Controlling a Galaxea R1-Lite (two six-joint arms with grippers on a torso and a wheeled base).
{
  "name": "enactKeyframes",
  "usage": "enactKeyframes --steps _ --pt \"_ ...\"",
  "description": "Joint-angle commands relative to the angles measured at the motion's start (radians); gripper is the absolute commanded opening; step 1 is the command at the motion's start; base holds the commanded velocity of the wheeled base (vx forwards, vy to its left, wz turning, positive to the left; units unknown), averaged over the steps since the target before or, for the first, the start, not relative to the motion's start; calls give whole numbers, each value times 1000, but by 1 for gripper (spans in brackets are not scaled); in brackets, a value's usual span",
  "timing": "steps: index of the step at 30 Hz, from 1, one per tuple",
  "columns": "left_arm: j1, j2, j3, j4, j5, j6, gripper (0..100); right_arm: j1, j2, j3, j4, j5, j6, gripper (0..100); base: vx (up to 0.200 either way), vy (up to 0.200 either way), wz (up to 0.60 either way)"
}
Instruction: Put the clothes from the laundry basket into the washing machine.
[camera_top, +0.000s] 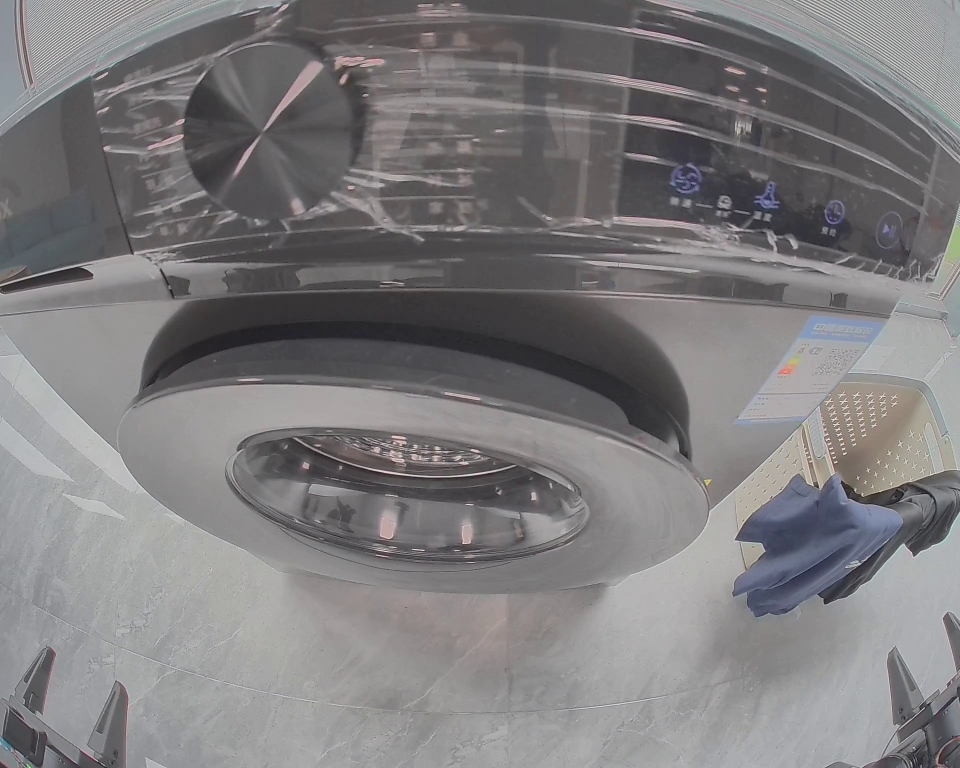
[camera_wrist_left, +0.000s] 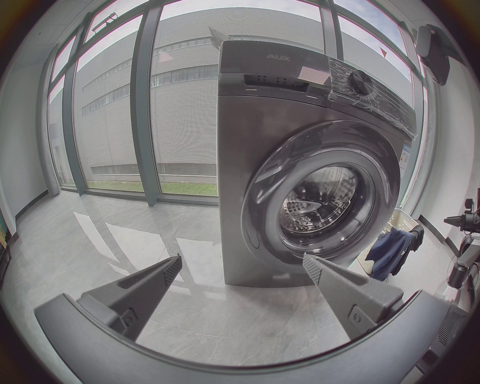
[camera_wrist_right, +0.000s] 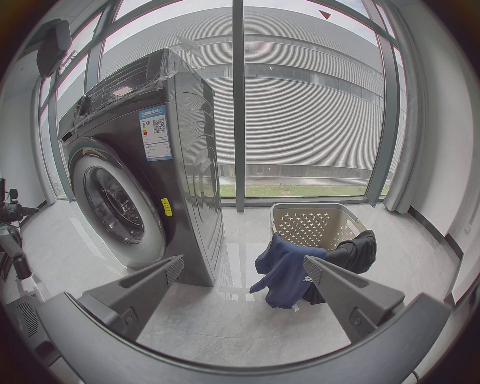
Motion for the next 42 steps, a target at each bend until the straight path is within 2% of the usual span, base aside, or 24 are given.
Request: enactKeyframes --steps 1,26,27,29,30,32,34,37,38,40,42 --pt "0 -15 16 0 1 -1 100 -1 -17 18 0 0 0 100 0 200 0" --pt "0 -15 16 0 1 2 100 -1 -17 18 -9 -9 0 100 0 8 0" --pt "0 -15 16 0 1 3 100 -1 -17 2 -26 -1 -2 100 0 0 0" --pt "0 -15 16 0 1 3 100 1 -16 -113 -55 2 9 100 0 0 0" --pt "0 -15 16 0 1 3 100 2 24 -180 -51 3 27 100 0 0 0" --pt "0 -15 16 0 1 8 100 4 128 -242 -29 6 70 100 0 0 0" --pt "0 -17 16 0 1 6 100 7 199 -229 -17 45 80 100 0 0 0" --pt "0 -17 16 0 1 5 100 13 322 -179 -40 137 75 100 0 0 0" --pt "0 -15 16 0 1 5 100 13 340 -176 -43 149 73 100 0 0 0" --pt "0 -17 16 0 1 5 100 18 455 -171 -71 218 44 100 0 0 0" --pt "0 -15 16 0 1 6 100 22 547 -180 -105 244 -2 100 0 0 0"
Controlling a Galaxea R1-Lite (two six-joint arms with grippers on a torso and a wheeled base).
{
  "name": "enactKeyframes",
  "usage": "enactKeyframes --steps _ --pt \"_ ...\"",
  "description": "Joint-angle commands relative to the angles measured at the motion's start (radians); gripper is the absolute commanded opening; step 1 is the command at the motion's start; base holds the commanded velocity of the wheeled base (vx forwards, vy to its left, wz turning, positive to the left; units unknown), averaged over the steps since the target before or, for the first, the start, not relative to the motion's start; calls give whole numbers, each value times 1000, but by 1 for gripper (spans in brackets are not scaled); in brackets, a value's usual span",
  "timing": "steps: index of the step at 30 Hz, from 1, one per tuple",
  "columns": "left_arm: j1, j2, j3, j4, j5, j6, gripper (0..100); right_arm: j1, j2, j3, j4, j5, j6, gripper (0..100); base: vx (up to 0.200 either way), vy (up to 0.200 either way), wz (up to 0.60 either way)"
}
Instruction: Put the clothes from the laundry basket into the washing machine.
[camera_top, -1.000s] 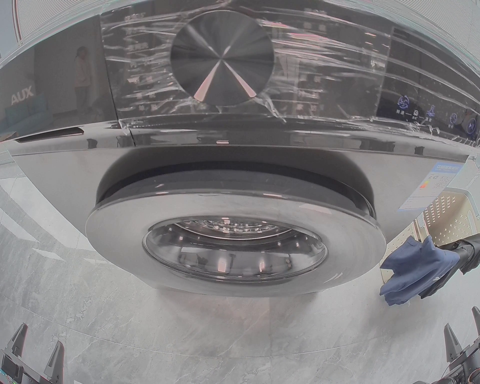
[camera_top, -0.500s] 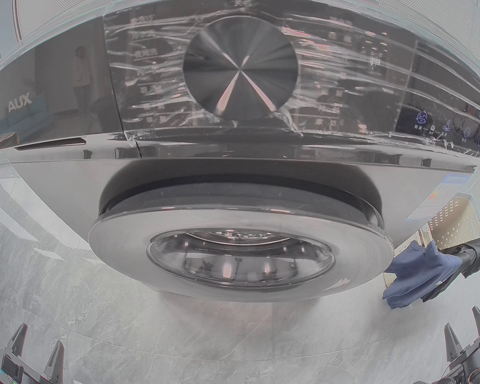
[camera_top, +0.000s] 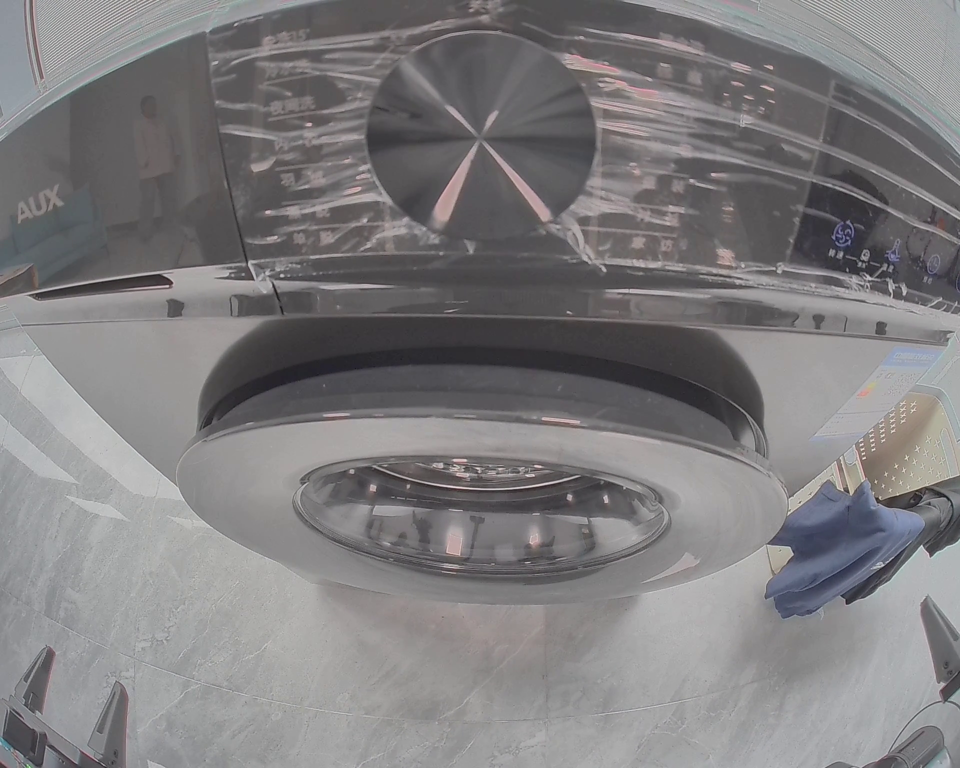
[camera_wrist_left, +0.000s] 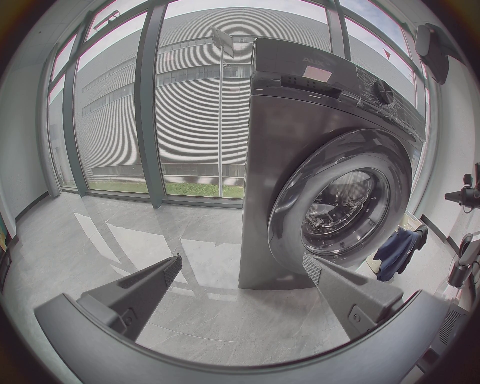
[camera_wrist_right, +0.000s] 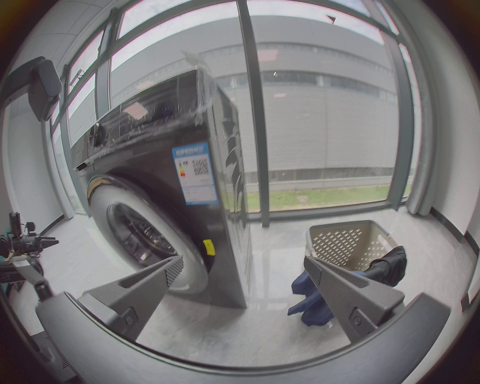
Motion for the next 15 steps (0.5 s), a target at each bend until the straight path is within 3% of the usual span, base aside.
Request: enactKeyframes --steps 1,3,6,8,15 --pt "0 -15 16 0 0 1 100 18 371 20 -85 127 -71 100 0 0 0" --pt "0 -15 16 0 0 1 100 37 431 17 -127 133 -84 100 0 0 0" --pt "0 -17 16 0 0 1 100 164 591 11 -259 127 -78 100 0 0 0" --pt "0 -15 16 0 0 1 100 210 632 8 -299 121 -77 100 0 0 0" --pt "0 -15 16 0 0 1 100 308 744 -41 -328 104 -72 100 0 0 0"
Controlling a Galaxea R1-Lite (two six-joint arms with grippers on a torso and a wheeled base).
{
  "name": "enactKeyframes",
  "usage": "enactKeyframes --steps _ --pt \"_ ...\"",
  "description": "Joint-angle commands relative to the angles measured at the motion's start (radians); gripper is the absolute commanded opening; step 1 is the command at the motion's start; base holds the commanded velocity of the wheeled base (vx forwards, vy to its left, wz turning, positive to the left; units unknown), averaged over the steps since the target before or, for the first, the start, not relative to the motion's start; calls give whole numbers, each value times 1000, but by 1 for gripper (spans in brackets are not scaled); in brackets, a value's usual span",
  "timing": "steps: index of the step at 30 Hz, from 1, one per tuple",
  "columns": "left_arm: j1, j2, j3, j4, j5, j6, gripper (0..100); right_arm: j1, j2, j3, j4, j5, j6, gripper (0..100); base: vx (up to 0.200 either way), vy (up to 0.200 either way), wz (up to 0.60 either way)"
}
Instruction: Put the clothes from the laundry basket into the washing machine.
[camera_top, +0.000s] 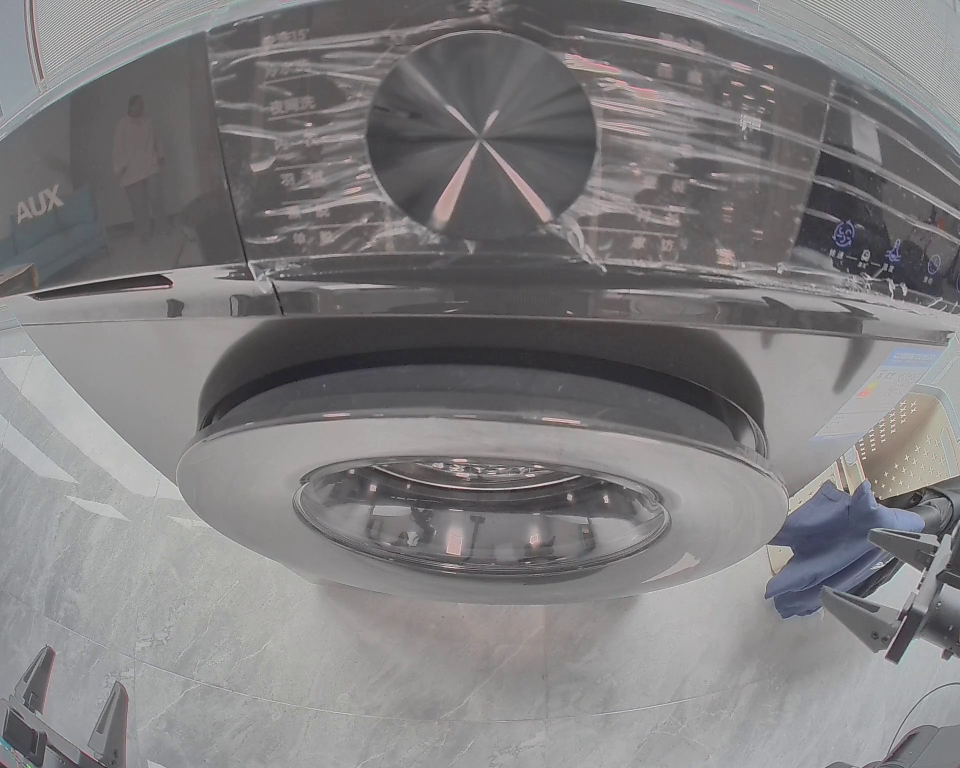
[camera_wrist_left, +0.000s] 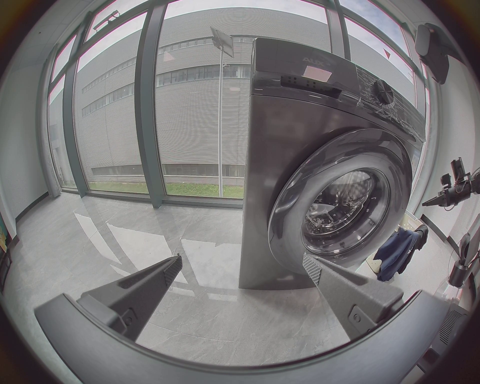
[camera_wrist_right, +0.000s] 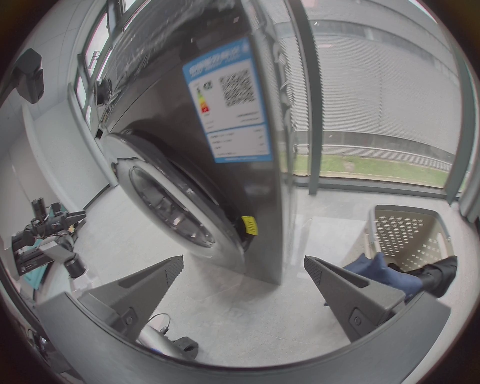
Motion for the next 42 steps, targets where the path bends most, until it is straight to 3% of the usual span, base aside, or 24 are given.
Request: enactKeyframes --steps 1,6,13,19,26,34,42 --pt "-2 -15 16 0 1 0 100 106 192 -53 -25 0 11 100 0 0 0" --pt "-2 -15 16 0 -1 0 100 154 253 -96 -45 -3 37 100 0 0 0" --pt "-2 -15 16 0 -1 0 100 164 379 -133 -142 -9 37 100 0 0 0" --pt "-2 -15 16 0 -1 0 100 261 457 -139 -215 -67 54 100 0 0 0" --pt "-2 -15 16 0 1 0 100 330 459 -125 -228 -75 86 100 0 0 0" --pt "-2 -15 16 0 -1 0 100 329 360 -25 -223 -75 85 100 0 0 0" --pt "-2 -15 16 0 -1 0 100 306 429 -96 -231 -109 85 100 -100 0 0"
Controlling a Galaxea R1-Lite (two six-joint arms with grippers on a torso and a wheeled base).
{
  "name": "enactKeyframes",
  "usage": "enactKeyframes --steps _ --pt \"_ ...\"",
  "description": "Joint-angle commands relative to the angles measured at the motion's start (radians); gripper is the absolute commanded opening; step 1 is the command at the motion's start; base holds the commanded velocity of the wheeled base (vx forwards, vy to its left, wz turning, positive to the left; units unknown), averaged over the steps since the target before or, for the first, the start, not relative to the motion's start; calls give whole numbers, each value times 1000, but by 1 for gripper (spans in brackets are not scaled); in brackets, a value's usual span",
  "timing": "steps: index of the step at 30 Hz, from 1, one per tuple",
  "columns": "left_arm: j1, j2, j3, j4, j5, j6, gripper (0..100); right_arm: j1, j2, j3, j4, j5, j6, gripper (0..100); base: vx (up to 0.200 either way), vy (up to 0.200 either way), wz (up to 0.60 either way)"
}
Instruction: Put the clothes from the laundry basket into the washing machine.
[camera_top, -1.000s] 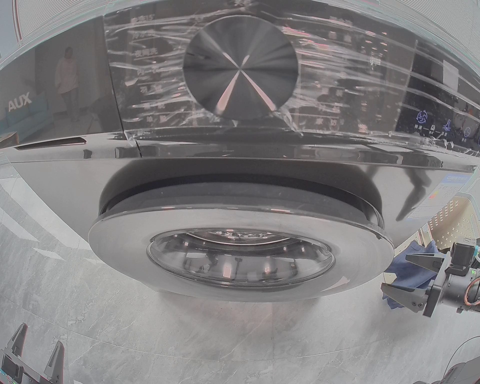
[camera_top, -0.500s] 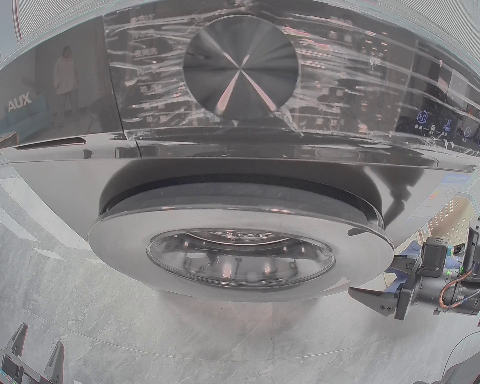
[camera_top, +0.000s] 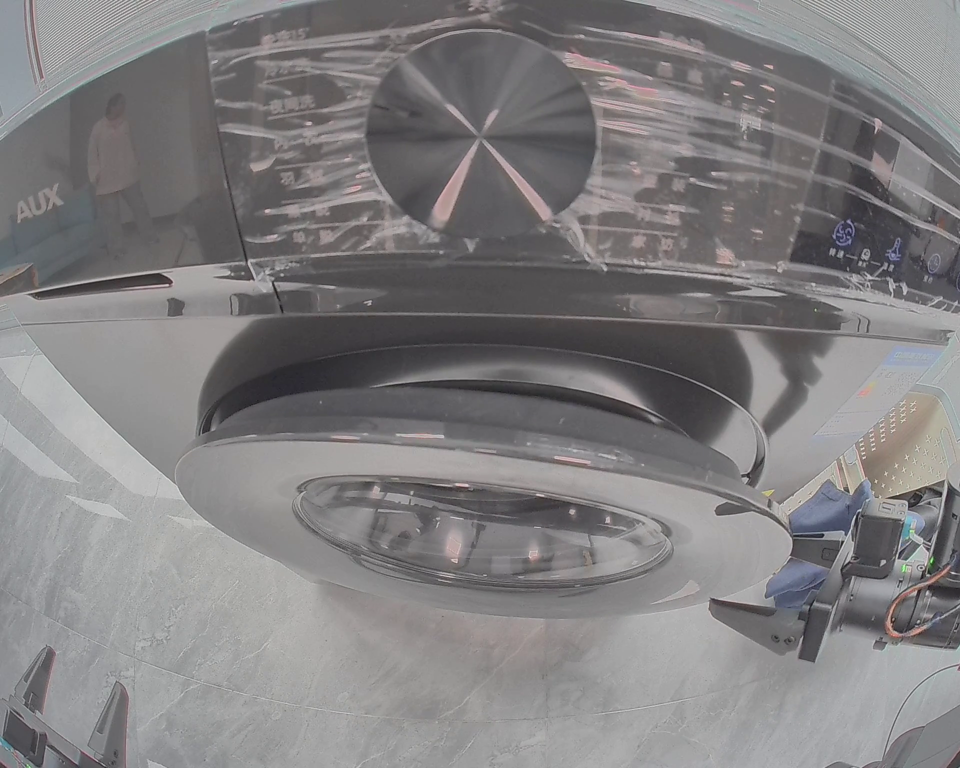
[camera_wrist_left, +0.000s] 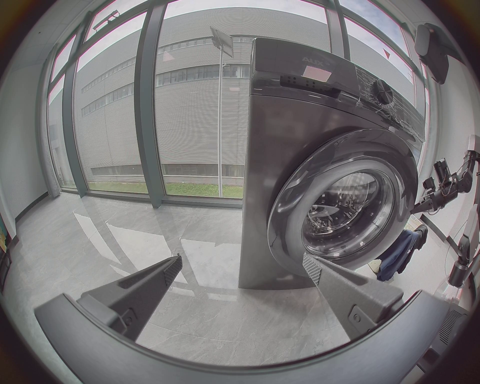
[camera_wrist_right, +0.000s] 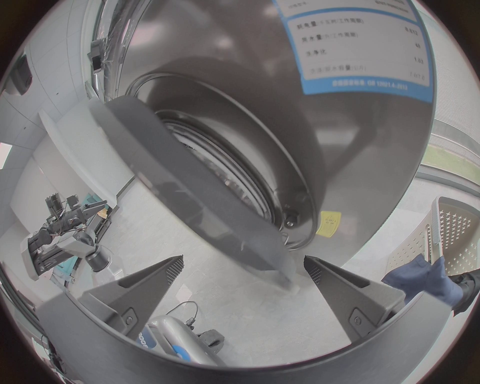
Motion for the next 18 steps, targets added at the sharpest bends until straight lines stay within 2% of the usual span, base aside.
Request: enactKeyframes --steps 1,5,12,18 --pt "0 -15 16 0 0 -1 100 -4 44 -43 -4 -14 0 100 -200 0 0" --pt "0 -15 16 0 2 -1 100 24 68 -37 -4 -12 -2 100 -200 0 0" --pt "0 -15 16 0 2 -1 100 85 28 14 -4 -5 4 100 0 0 0" --pt "0 -15 16 0 0 -1 100 74 18 -2 -5 -14 8 100 0 0 0"
